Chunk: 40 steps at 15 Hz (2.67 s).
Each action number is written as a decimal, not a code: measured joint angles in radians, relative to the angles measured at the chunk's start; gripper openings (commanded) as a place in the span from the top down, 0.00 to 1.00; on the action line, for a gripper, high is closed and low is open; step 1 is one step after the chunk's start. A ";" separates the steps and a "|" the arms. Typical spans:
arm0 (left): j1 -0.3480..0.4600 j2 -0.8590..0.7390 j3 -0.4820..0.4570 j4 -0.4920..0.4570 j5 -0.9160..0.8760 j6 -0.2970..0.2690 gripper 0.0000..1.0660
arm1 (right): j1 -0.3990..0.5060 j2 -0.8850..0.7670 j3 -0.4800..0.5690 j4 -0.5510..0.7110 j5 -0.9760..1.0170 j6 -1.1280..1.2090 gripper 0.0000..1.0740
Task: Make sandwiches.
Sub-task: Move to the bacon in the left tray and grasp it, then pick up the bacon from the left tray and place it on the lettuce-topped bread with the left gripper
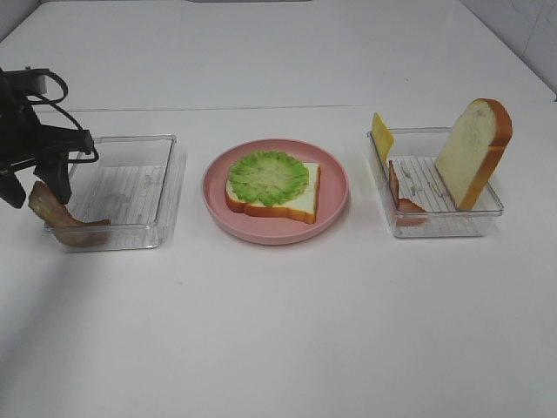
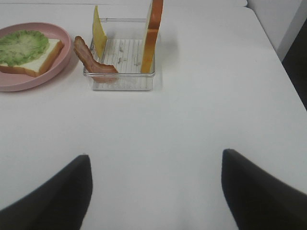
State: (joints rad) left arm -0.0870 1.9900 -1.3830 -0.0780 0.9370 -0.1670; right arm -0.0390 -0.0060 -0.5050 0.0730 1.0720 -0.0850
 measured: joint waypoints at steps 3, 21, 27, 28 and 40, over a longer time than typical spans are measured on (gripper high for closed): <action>0.000 0.015 0.002 -0.001 -0.030 0.000 0.58 | 0.000 0.000 0.000 0.000 0.000 0.000 0.34; 0.000 0.001 -0.086 -0.323 -0.084 0.167 1.00 | 0.000 0.000 0.000 0.000 0.000 0.000 0.34; -0.012 0.002 -0.116 -0.776 -0.219 0.396 1.00 | 0.000 0.000 0.000 0.000 0.000 0.000 0.34; -0.030 0.006 -0.116 -0.855 -0.240 0.447 1.00 | 0.000 0.000 0.000 0.000 0.000 0.000 0.34; -0.270 0.246 -0.117 -1.616 -0.290 0.878 1.00 | 0.000 0.000 0.000 0.000 0.000 0.000 0.34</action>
State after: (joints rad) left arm -0.3570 2.2360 -1.5000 -1.6940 0.6470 0.7110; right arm -0.0390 -0.0060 -0.5050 0.0730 1.0720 -0.0850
